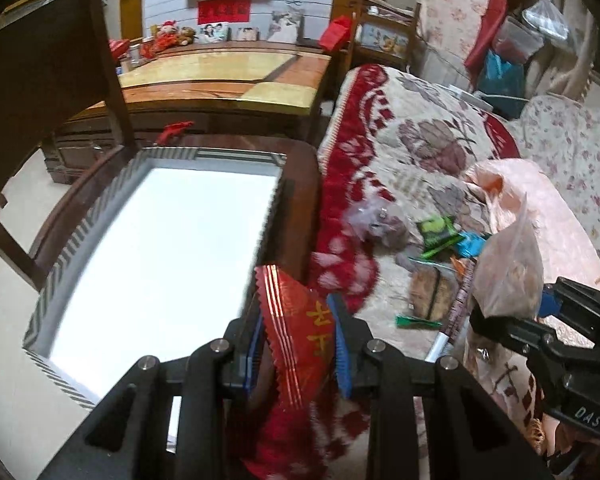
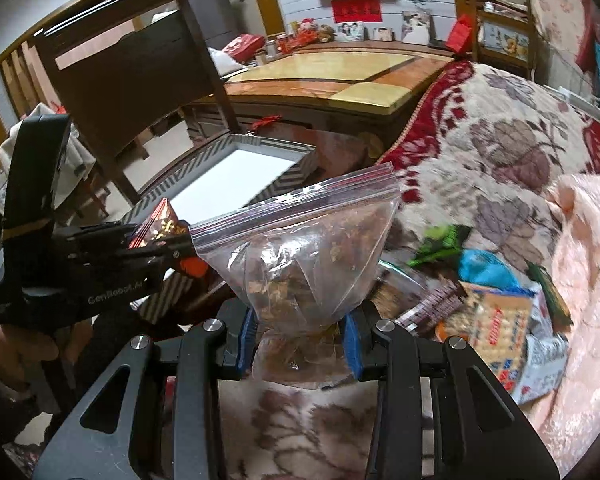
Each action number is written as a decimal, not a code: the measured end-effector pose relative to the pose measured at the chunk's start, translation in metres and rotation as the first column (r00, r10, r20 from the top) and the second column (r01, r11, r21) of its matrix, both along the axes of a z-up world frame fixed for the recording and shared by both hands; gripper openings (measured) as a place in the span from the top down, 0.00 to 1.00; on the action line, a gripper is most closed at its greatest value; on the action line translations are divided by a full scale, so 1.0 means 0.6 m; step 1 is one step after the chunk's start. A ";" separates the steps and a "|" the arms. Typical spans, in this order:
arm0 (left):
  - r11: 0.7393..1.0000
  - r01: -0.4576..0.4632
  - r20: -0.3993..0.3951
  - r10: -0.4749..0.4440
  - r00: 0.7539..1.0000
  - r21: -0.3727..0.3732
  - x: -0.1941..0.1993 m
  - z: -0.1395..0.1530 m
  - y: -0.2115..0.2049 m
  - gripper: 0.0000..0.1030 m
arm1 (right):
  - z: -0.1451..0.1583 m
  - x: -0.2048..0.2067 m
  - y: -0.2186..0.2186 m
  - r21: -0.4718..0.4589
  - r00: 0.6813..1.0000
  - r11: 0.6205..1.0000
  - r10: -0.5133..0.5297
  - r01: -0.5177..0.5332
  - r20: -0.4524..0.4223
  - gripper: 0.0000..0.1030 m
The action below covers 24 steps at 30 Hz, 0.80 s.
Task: Organize snacks
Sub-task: 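Drop the red packet from the left tool into the tray while the right drops nuts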
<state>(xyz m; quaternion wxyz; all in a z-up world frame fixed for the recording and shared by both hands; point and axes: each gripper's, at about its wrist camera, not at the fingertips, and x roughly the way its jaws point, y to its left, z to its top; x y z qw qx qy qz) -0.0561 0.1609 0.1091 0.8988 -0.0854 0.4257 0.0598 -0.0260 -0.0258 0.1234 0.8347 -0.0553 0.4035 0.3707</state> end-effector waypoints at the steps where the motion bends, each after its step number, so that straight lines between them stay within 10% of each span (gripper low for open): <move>1: 1.000 -0.007 0.001 0.007 1.000 0.001 0.000 0.001 0.006 0.69 | 0.001 -0.001 0.007 -0.004 1.000 1.000 0.009 -0.009 0.002 0.66; 24: 0.974 -0.224 -0.032 0.225 0.974 0.034 0.012 -0.021 0.191 0.69 | 0.001 0.025 0.194 0.044 0.977 0.980 0.196 -0.193 -0.082 0.66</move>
